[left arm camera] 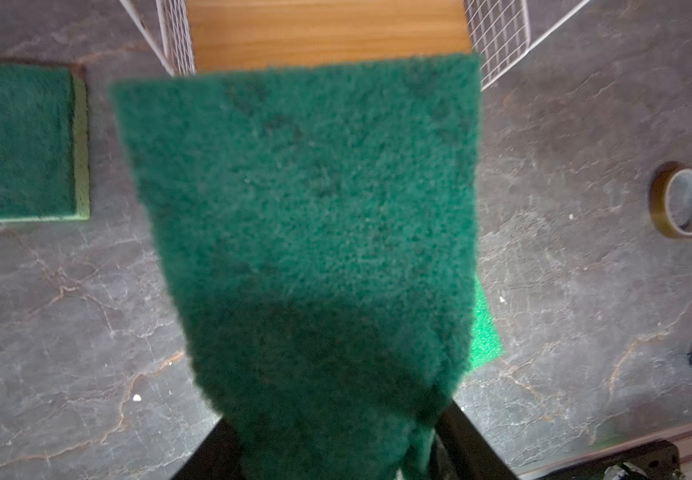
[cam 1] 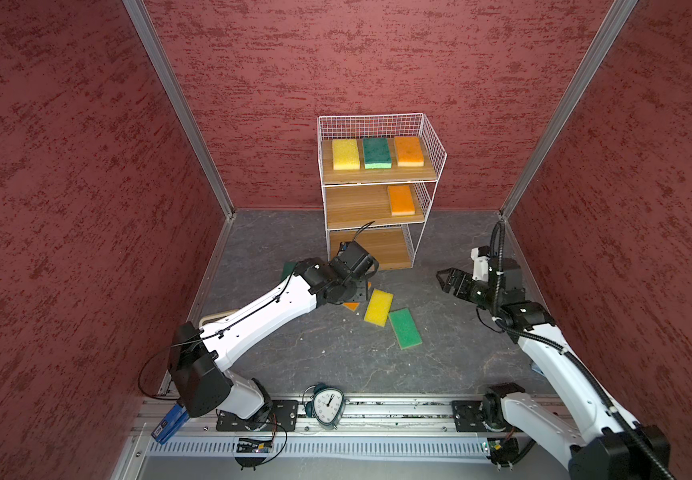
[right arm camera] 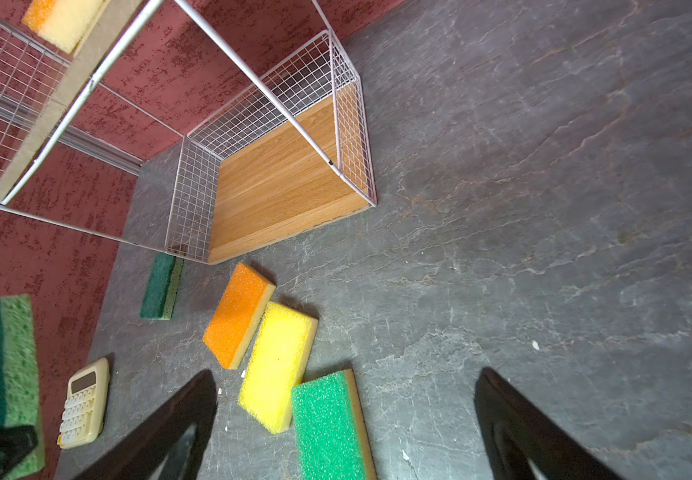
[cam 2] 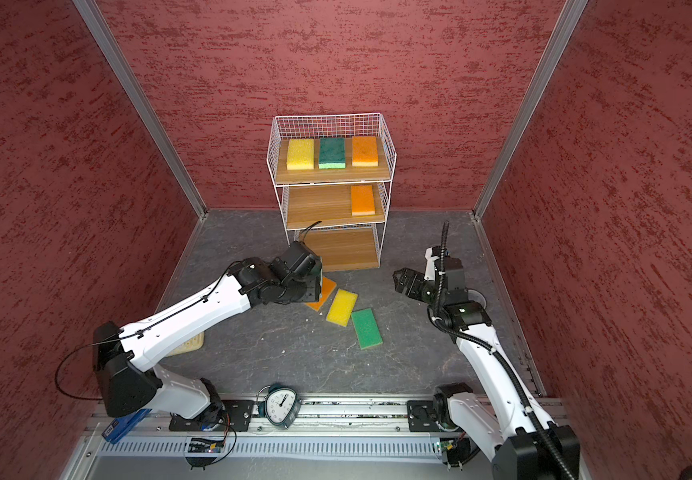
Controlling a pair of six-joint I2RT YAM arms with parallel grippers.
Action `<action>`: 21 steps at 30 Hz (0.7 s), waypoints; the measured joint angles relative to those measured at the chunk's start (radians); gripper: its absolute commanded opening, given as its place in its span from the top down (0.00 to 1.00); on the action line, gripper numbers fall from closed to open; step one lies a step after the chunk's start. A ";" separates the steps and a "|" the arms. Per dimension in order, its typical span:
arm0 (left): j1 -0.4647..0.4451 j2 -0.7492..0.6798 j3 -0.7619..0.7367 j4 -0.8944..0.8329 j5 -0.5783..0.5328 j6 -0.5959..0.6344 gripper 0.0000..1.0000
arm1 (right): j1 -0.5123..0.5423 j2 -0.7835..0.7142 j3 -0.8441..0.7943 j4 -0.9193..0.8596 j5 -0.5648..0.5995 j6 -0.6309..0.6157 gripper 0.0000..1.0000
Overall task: Place and organize the cleaning sponges onto the shelf
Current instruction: 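Carry the dark-green pad with the left gripper toward the shelf's middle tier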
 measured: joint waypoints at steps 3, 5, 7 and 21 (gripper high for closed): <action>0.024 0.000 0.035 0.024 0.000 0.033 0.41 | 0.000 0.004 0.002 0.000 -0.005 0.000 0.03; 0.036 0.000 0.060 0.045 0.000 0.055 0.41 | 0.000 0.010 0.008 0.000 -0.008 0.000 0.03; 0.046 0.003 0.090 0.060 -0.002 0.079 0.41 | 0.000 0.014 0.015 0.000 -0.011 0.000 0.03; 0.090 0.145 0.238 0.230 -0.020 0.217 0.40 | 0.000 0.022 0.036 0.000 -0.012 0.001 0.03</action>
